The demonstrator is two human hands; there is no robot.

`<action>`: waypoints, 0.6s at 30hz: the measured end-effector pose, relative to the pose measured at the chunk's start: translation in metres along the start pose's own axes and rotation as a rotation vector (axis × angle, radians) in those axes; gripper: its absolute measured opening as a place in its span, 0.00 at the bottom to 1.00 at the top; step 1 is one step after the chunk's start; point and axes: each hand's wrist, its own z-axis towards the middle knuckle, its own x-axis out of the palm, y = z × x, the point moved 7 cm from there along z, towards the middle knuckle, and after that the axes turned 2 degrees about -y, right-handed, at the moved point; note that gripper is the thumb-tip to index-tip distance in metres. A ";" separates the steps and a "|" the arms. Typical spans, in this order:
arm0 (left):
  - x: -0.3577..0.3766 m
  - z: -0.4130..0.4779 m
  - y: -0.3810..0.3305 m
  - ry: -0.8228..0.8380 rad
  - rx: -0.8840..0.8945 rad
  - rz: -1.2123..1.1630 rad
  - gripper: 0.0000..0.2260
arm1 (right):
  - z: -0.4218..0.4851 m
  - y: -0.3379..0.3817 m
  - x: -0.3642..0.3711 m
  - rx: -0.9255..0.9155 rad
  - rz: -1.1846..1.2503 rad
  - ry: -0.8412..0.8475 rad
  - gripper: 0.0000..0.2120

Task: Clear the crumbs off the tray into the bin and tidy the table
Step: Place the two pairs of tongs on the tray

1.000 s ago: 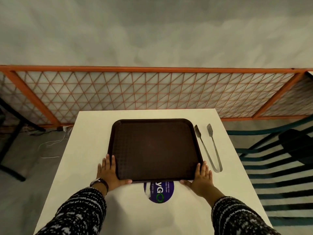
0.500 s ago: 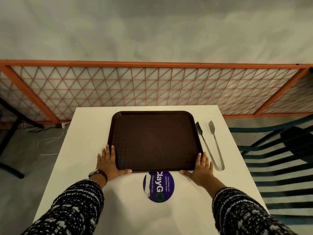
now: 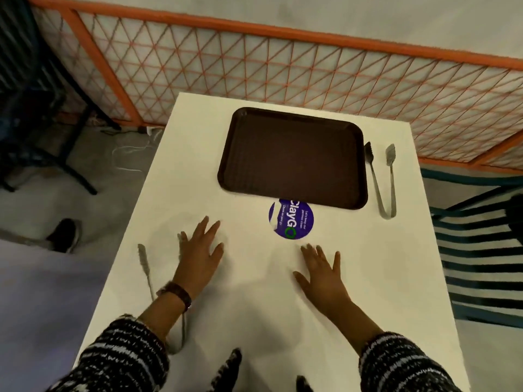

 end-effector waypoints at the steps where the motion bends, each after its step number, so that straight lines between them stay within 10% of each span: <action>1: -0.002 -0.020 0.013 -0.030 -0.025 0.017 0.24 | -0.011 0.007 0.011 -0.017 0.009 0.012 0.46; 9: 0.035 -0.132 0.101 -0.010 -0.499 0.175 0.43 | -0.057 0.038 0.060 -0.027 0.032 0.155 0.37; 18: 0.022 -0.112 0.099 -0.244 -0.446 -0.091 0.39 | -0.057 0.041 0.068 -0.076 -0.065 0.168 0.34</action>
